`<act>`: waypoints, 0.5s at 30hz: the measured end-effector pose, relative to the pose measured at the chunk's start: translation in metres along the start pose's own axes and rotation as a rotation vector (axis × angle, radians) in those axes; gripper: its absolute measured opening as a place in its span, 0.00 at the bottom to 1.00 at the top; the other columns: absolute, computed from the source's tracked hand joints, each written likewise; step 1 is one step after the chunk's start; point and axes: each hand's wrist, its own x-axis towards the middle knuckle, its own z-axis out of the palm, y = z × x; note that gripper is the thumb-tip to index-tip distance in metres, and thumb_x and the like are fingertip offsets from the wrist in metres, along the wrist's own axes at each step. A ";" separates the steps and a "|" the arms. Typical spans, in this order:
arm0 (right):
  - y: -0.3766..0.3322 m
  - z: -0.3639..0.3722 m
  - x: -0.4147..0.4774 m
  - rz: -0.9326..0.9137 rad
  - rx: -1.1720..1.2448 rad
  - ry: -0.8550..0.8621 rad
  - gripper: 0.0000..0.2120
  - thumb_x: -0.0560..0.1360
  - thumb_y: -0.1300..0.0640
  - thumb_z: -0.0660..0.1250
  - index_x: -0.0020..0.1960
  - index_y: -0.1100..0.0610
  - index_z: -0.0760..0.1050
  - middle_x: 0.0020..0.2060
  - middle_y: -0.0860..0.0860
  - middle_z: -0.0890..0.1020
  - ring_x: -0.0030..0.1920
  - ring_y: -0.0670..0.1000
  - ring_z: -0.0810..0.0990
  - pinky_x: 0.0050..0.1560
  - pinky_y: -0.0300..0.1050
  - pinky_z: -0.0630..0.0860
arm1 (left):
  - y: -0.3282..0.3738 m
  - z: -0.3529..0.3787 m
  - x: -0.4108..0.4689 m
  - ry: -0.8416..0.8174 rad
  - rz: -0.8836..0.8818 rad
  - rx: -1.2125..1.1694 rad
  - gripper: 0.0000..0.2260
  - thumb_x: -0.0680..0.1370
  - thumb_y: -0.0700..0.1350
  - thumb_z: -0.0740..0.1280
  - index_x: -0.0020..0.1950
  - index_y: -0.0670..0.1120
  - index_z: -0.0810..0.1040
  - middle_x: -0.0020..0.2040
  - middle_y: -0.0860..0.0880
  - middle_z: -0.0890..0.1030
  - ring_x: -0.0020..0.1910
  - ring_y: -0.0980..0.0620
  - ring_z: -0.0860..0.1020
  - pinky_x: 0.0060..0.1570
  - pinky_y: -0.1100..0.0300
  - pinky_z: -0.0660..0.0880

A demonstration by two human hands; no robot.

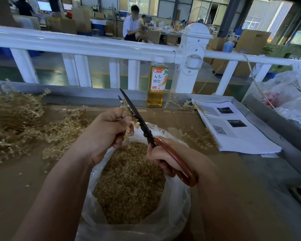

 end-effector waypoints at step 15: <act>0.007 0.004 -0.008 -0.213 0.118 0.017 0.11 0.76 0.60 0.58 0.36 0.53 0.64 0.27 0.51 0.64 0.25 0.49 0.61 0.27 0.43 0.56 | 0.001 -0.004 0.000 -0.016 0.037 -0.146 0.17 0.77 0.31 0.56 0.32 0.48 0.71 0.25 0.49 0.74 0.19 0.59 0.61 0.19 0.71 0.59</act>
